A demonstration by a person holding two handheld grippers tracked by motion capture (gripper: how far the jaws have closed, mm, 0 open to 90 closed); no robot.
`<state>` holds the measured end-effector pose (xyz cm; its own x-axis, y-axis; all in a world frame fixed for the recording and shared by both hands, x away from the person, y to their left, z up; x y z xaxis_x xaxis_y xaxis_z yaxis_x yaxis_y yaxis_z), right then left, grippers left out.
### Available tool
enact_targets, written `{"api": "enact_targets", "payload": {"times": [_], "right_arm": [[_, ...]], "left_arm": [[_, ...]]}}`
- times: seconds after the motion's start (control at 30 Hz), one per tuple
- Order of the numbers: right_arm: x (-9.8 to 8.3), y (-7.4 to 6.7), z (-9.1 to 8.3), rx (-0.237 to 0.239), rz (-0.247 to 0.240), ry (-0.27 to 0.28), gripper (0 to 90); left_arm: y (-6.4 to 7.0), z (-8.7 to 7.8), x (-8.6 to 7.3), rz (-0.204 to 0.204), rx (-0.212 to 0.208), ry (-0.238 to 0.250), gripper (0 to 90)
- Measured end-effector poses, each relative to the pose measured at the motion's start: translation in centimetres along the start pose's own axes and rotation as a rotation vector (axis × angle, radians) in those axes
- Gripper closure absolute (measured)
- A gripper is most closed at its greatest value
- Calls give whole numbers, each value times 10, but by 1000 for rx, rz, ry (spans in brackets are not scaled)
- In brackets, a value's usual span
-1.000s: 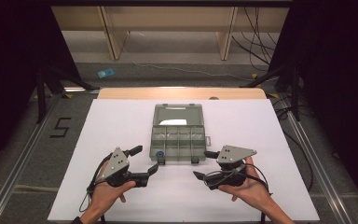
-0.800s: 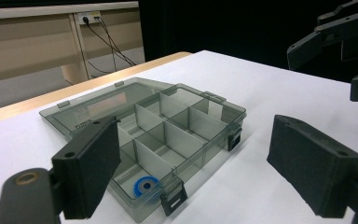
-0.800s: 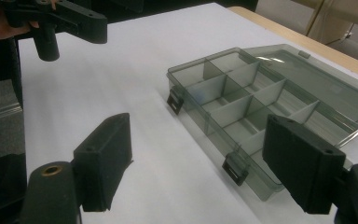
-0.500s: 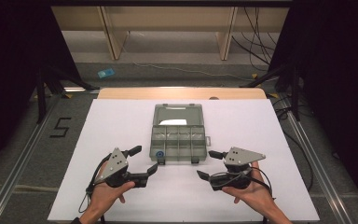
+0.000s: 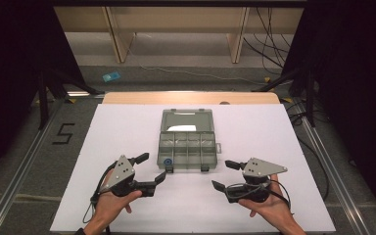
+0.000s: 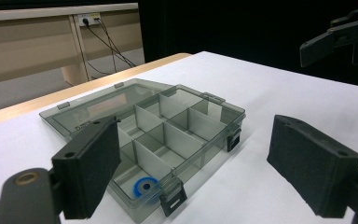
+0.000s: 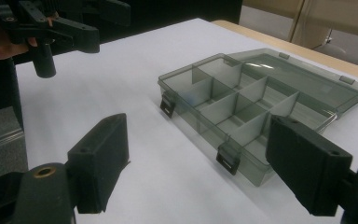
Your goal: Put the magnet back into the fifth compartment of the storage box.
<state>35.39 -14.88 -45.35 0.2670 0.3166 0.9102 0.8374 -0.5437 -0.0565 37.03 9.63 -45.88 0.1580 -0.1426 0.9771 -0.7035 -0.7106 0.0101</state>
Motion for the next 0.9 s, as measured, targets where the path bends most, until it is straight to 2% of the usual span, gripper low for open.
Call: {"api": "enact_targets", "payload": {"times": [0.07, 0.27, 0.33, 0.37, 0.43, 0.53, 0.6, 0.73, 0.8, 0.9], "right_arm": [[0, 1, -1, -6, -8, 10, 219], [-4, 0, -7, -3, 11, 1, 214], [-5, 0, -8, -10, 4, 17, 214], [-6, -1, -9, -7, 17, 6, 214], [-6, 0, -10, -13, 10, 7, 214], [-6, 0, -11, -13, 10, 27, 214], [-8, -1, -13, -6, 23, 3, 214], [-8, 2, -14, -19, 9, 13, 214], [-8, 1, -14, -15, 22, 10, 214], [-9, 1, -15, -17, 15, 6, 214]], "left_arm": [[0, 0, 0, -1, 0, 0, 163], [0, 0, 0, 3, 0, -3, 163], [0, 0, 0, 2, 1, -3, 163], [0, 0, 0, 3, 0, -3, 163], [0, 0, 0, 3, 1, -4, 163], [0, 0, 0, 2, 0, -4, 163], [0, 0, 0, 2, 1, -5, 163], [0, 0, 0, 2, 0, -5, 163], [0, 0, -1, 2, 1, -5, 163], [0, 0, 0, 3, 0, -5, 163]]}}
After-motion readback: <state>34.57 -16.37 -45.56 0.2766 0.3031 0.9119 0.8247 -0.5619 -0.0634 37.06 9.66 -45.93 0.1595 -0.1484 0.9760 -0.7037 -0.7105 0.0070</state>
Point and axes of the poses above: each handheld gripper's, and its own axes: z roughly forward along the jaws, x roughly out of its top, y roughly to its right, the point moved 8 cm from there along z, roughly forward along the jaws, and after that the axes turned 2 degrees about x, right-handed, at the moved point
